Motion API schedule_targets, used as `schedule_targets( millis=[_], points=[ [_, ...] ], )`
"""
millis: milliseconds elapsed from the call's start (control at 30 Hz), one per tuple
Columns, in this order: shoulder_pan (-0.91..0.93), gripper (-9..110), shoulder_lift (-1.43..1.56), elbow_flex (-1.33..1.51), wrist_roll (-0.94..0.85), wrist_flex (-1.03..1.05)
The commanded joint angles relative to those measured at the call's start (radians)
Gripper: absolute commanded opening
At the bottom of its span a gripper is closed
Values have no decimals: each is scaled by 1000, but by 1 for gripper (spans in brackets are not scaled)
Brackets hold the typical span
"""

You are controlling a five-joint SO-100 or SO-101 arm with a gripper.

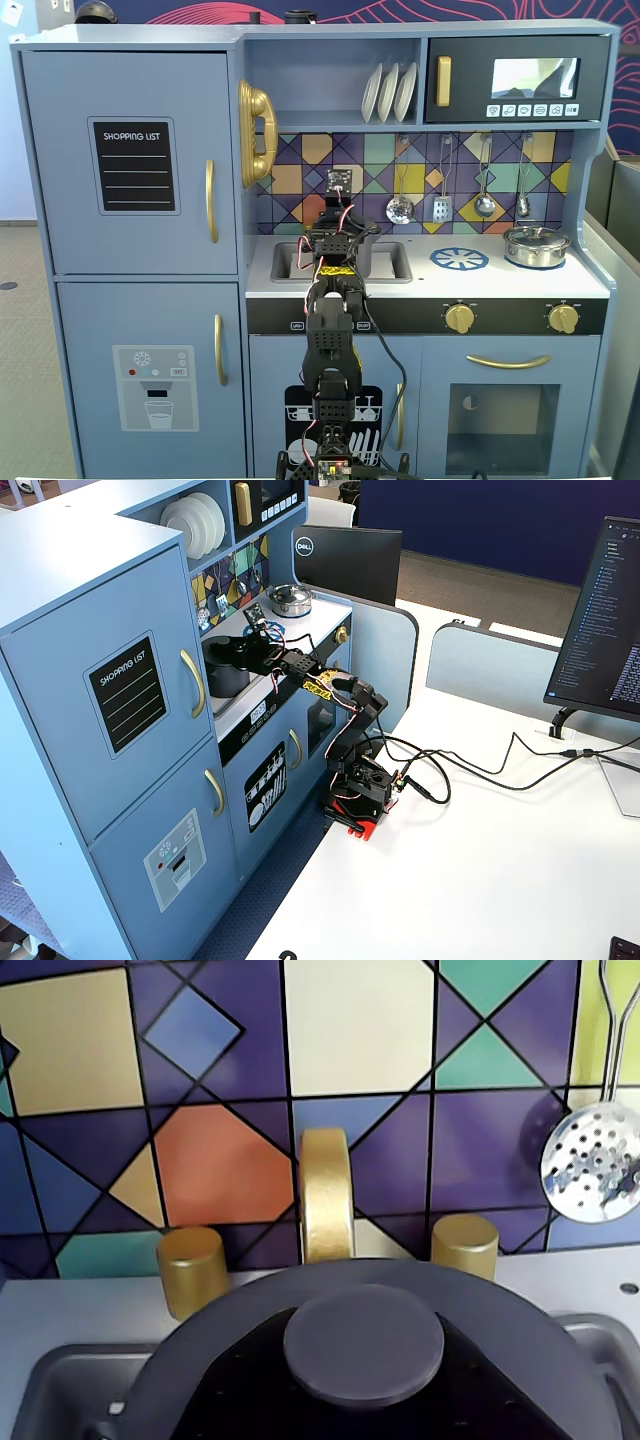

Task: Pick up the lid from the counter and put it on the gray recipient

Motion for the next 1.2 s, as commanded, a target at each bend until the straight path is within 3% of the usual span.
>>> schedule_targets(
  millis=[0, 267, 467, 900, 1067, 1167],
  points=[
    [3, 0, -11, -46, 14, -40],
    [-3, 0, -37, -61, -2, -38],
    [34, 26, 3, -52, -41, 23],
    [63, 36, 158, -78, -57, 152],
    [12, 28, 307, -126, -57, 324],
    [-35, 9, 479, -86, -132, 538]
  ],
)
